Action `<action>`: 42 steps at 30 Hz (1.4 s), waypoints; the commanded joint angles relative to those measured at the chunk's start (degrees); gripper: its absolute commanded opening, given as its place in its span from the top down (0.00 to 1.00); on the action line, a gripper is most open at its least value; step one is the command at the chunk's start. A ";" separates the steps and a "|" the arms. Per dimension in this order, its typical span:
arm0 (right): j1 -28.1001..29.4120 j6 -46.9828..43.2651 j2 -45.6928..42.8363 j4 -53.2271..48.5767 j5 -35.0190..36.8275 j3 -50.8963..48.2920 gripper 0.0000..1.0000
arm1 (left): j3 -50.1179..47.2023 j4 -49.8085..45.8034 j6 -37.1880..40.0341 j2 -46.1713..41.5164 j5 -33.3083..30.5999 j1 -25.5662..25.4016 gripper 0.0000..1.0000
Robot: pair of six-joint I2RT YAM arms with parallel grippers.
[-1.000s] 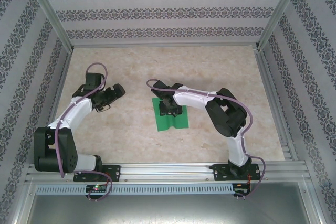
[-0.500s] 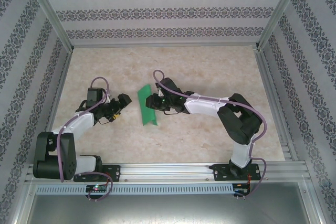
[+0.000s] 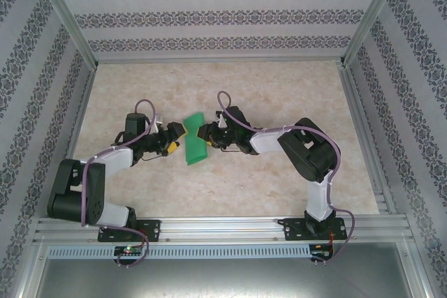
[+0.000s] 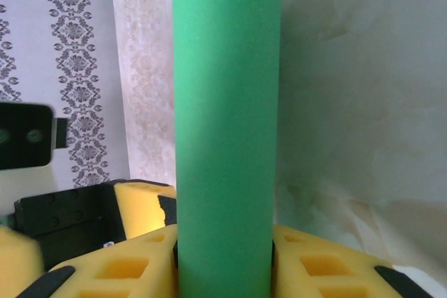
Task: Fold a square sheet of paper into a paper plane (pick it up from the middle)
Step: First fold in half a square sheet of paper at the center of the table.
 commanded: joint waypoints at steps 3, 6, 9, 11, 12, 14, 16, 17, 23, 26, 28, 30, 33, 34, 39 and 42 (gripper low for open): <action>-1.28 1.66 0.43 3.04 -2.43 -1.03 0.65 | 1.04 10.95 -6.33 6.27 3.37 -0.63 0.39; -1.54 2.25 0.71 3.42 -2.93 -1.29 0.65 | 1.36 11.58 -7.13 8.80 2.67 -0.73 0.46; -1.51 3.23 0.96 5.04 -2.92 -1.81 0.65 | 1.48 12.55 -7.28 11.04 3.22 -0.74 0.50; -1.54 3.80 1.37 5.83 -3.20 -1.86 0.65 | 1.23 14.78 -7.94 12.20 3.87 -0.72 0.52; -1.50 4.12 1.62 6.29 -3.37 -1.80 0.65 | 1.14 16.12 -8.47 12.71 4.49 -0.78 0.53; -1.48 4.72 2.10 7.07 -3.81 -1.79 0.65 | 0.97 18.72 -9.52 13.76 5.43 -0.91 0.55; -1.54 4.95 2.38 7.23 -3.78 -1.59 0.64 | 0.89 19.70 -9.80 14.22 5.78 -1.00 0.58; -1.53 5.00 2.43 7.25 -3.78 -1.63 0.65 | 0.78 20.16 -9.84 14.37 5.84 -1.09 0.59; -1.51 5.31 2.47 7.26 -3.73 -2.11 0.64 | 0.69 22.04 -10.21 15.47 5.85 -1.20 0.67; -1.67 5.24 2.21 7.24 -3.62 -2.42 0.64 | 0.53 21.86 -10.73 16.28 5.29 -1.23 0.71; -1.64 4.85 2.04 6.81 -3.59 -2.45 0.63 | 0.47 22.25 -11.12 16.91 5.10 -1.28 0.74; -1.59 4.44 1.90 5.92 -3.29 -2.48 0.63 | 0.40 22.39 -11.16 17.11 4.78 -1.30 0.77; -1.63 4.15 1.77 5.46 -3.12 -2.54 0.63 | 0.31 22.30 -10.72 17.19 4.69 -1.42 0.82; -1.65 4.10 1.69 5.14 -3.03 -2.59 0.62 | 0.19 22.22 -10.58 17.28 4.66 -1.42 0.85; -1.63 1.60 0.29 -0.49 -2.01 -1.81 0.58 | 0.10 19.77 -8.64 17.28 3.82 -1.53 0.95; -1.63 -1.08 -1.69 -6.58 -0.59 -1.20 0.52 | 0.20 17.18 -6.75 17.20 3.44 -1.63 0.98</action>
